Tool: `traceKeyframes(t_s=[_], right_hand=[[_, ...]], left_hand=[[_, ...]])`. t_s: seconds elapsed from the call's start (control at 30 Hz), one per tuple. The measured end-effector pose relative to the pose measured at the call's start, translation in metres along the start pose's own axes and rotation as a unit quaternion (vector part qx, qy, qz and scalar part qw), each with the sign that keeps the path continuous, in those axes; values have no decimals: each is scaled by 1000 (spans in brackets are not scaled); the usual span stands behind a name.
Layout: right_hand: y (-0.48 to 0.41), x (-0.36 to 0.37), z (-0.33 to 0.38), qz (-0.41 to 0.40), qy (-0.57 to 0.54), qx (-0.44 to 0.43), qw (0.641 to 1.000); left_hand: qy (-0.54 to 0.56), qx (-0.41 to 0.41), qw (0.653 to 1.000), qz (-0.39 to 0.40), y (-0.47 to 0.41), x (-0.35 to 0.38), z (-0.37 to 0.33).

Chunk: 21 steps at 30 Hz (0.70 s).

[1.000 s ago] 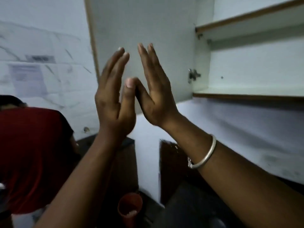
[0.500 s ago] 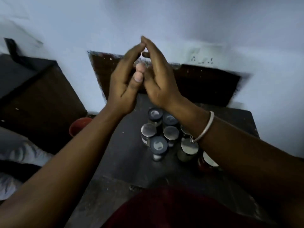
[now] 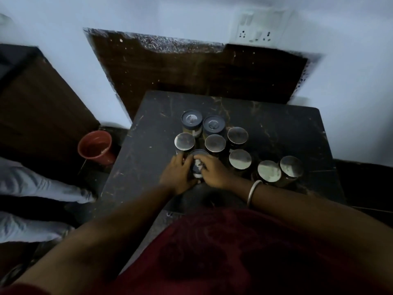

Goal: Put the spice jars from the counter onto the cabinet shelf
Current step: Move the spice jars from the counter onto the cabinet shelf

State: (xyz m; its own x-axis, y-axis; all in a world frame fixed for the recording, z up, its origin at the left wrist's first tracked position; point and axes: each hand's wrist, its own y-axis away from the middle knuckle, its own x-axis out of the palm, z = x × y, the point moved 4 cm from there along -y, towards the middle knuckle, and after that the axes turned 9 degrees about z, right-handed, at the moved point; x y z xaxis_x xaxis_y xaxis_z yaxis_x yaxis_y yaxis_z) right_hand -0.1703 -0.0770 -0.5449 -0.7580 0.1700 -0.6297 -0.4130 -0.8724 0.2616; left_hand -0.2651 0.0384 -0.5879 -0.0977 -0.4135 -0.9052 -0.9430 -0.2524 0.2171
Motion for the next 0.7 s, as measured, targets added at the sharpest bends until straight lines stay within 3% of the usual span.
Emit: traceKeyframes(t_s=[0.13,0.37,0.47,0.6,0.7], right_hand=[[3,8,-5,49,82,-29,995],[6,-12,5,59,20,-24,998],[10,-43,22,-23,-58,-24,998],[22,-106,55,-226,-101,-88,965],[35,-150,87,-265,-229,-162,923]], left_hand=[[64,-23,998,15,-14,11,-9],[175,-17,981,-76,-21,0,-20],[228,-1,962,-148,-14,-31,-30],[340,23,916,-210,-10,-105,-50],[533,40,820,-203,-9,-171,-71]])
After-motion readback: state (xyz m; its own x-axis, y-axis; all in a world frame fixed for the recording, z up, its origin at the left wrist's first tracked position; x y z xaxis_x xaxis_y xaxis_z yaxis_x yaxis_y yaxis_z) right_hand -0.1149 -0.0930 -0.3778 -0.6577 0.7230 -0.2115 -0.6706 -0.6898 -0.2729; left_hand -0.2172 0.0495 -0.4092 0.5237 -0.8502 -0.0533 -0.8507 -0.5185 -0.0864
